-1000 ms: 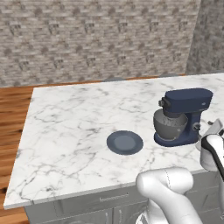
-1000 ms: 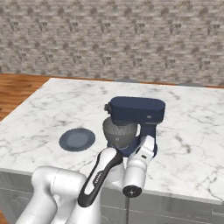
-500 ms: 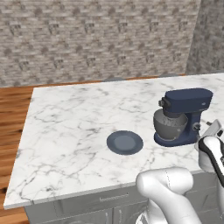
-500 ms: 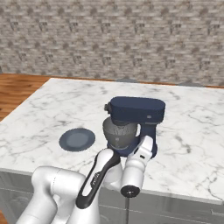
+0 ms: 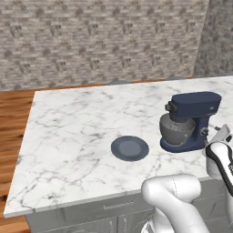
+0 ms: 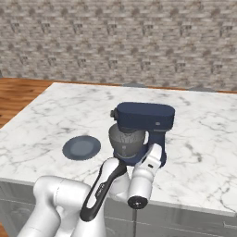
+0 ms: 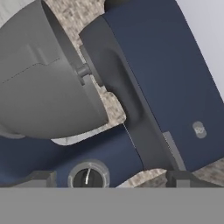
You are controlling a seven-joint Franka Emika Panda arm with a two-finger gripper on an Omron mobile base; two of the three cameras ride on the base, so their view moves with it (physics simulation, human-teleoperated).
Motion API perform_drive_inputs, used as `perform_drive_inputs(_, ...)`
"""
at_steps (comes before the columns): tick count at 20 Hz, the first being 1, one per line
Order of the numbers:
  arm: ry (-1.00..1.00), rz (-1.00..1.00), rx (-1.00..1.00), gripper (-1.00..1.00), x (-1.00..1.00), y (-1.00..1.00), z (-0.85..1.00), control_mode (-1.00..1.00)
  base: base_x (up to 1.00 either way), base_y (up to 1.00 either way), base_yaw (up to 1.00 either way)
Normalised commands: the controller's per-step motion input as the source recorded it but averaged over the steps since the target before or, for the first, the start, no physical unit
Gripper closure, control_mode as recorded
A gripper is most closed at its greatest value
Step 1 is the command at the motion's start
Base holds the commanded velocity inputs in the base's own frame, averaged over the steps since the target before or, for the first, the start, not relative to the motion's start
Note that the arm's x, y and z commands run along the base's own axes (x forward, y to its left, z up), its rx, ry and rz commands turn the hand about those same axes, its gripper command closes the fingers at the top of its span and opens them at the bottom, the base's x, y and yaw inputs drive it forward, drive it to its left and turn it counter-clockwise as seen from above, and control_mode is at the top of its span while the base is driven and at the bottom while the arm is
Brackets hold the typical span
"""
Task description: Add butter and sugar cubes to the stand mixer bowl and then turn on the stand mixer to begin making frosting.
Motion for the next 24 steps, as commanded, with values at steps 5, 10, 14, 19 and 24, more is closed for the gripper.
perform_drive_inputs(5,0.0,0.0,0.0,-1.0,0.05,0.0,0.0,-1.0,0.0,0.0,0.0)
perform_drive_inputs(10,0.0,0.0,0.0,-1.0,0.1,0.0,0.0,-1.0,0.0,0.0,0.0)
perform_drive_inputs(14,0.0,0.0,0.02,-1.0,0.14,0.0,0.0,-1.0,0.0,0.0,0.0)
perform_drive_inputs(19,0.0,0.0,0.01,-1.0,0.19,0.0,-0.03,-1.0,0.0,0.0,0.0)
perform_drive_inputs(24,0.0,0.0,0.01,-1.0,0.17,0.0,-0.13,-1.0,0.0,0.0,0.0)
